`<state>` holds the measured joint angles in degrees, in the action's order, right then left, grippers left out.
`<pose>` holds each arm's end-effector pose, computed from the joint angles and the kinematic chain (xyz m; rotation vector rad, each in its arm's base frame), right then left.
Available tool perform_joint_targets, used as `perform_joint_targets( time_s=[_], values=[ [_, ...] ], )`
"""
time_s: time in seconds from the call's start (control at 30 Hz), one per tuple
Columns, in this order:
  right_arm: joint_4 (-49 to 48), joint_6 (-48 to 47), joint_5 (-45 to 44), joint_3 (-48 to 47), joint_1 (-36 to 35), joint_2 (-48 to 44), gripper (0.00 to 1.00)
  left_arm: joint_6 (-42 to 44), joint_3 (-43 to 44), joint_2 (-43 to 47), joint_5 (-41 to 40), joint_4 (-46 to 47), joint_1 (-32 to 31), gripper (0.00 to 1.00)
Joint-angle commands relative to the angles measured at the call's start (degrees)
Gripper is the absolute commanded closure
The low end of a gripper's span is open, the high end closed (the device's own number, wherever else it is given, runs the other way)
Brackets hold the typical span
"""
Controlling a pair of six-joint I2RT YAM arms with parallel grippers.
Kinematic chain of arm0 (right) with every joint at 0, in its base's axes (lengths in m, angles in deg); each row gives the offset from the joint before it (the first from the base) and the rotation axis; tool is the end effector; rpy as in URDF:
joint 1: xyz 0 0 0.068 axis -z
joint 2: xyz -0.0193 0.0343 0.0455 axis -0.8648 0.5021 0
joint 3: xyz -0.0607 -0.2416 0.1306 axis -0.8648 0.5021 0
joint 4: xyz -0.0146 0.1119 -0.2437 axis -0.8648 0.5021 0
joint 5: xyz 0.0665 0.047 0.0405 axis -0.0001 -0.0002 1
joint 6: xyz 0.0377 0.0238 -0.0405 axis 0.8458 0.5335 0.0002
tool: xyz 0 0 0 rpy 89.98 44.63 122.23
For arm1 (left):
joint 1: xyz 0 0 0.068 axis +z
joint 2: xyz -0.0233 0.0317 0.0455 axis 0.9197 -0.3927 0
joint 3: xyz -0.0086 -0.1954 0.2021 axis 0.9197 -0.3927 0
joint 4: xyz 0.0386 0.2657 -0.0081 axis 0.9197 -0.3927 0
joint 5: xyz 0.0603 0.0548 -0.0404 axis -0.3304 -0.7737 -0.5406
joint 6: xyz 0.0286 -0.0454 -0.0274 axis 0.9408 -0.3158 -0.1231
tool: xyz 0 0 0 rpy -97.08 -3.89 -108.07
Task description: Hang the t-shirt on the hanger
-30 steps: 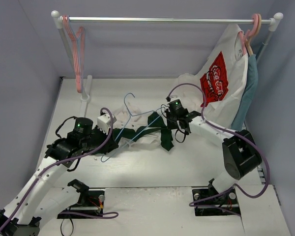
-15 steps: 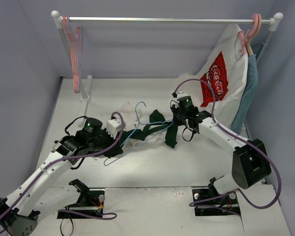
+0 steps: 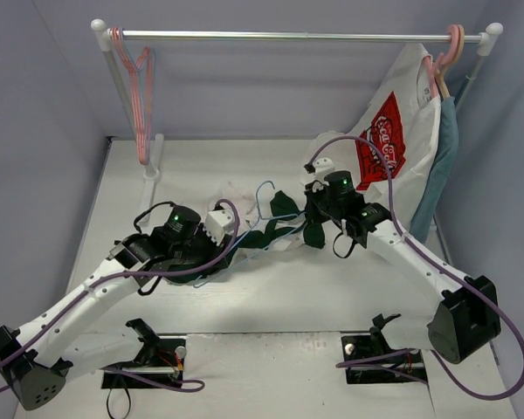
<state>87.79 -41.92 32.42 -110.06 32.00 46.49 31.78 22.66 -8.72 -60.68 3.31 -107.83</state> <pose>0.2776 0.1510 0.3001 -0.4801 1.9602 0.4336 0.1497 -0.1511 0.3212 0.9130 2.1697 -0.8262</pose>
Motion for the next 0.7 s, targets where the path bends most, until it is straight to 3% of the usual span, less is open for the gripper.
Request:
perform_joint_targets(
  time_s=[0.0,0.37,0.67],
  values=[
    [-1.42,-2.91,2.58,-2.81,-1.5,-3.28,1.0,1.1,3.71,1.62,-0.43,5.69,-0.36,1.0],
    [2.53,-13.81,8.38,-17.65,-2.99,-2.94,1.0,-0.38,5.29,5.49,4.4,15.0,-0.53,1.0],
    [3.16,-17.5,16.99,-30.66,-3.08,0.67,1.0,-2.94,3.89,6.89,2.91,24.93,-0.53,1.0]
  ],
)
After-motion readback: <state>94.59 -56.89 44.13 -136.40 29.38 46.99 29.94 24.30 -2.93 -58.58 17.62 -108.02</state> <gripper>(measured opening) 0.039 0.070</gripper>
